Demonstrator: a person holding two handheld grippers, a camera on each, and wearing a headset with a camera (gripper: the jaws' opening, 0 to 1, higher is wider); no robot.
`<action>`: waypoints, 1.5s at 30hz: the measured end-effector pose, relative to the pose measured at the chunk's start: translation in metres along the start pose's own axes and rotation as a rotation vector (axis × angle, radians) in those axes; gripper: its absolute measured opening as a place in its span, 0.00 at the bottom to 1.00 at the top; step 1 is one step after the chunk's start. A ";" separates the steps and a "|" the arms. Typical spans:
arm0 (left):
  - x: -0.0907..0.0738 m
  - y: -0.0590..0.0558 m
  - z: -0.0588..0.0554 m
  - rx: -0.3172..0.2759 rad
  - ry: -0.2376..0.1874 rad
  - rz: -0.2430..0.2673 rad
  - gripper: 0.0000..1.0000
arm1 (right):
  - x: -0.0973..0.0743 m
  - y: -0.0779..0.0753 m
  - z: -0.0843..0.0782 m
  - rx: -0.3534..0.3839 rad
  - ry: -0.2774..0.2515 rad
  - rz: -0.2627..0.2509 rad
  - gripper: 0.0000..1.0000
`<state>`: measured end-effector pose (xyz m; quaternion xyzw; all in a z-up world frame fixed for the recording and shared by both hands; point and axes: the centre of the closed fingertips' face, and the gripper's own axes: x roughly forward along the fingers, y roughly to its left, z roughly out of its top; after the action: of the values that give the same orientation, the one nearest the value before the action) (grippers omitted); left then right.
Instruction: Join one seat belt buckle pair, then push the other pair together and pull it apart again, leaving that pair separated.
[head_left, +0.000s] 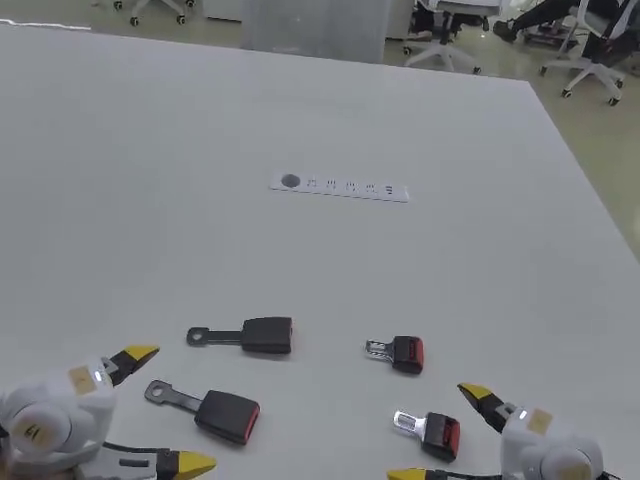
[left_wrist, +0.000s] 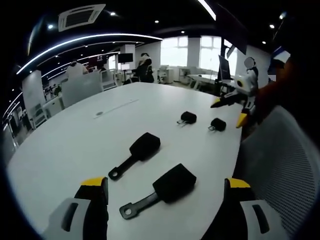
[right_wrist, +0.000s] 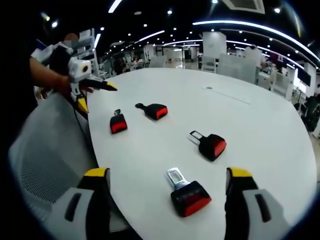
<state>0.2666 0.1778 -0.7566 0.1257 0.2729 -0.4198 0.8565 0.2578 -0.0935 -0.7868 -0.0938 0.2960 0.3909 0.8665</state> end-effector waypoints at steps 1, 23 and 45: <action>0.001 0.000 0.000 0.007 0.006 -0.007 0.97 | 0.000 -0.001 -0.001 0.000 0.004 0.003 0.97; 0.038 -0.003 -0.022 0.176 0.154 -0.161 0.89 | 0.007 -0.017 -0.026 -0.009 0.119 0.071 0.89; 0.060 -0.008 -0.045 0.208 0.252 -0.244 0.81 | 0.015 -0.024 -0.044 -0.027 0.193 0.140 0.78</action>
<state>0.2742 0.1542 -0.8272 0.2309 0.3464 -0.5271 0.7408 0.2640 -0.1176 -0.8324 -0.1219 0.3786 0.4436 0.8031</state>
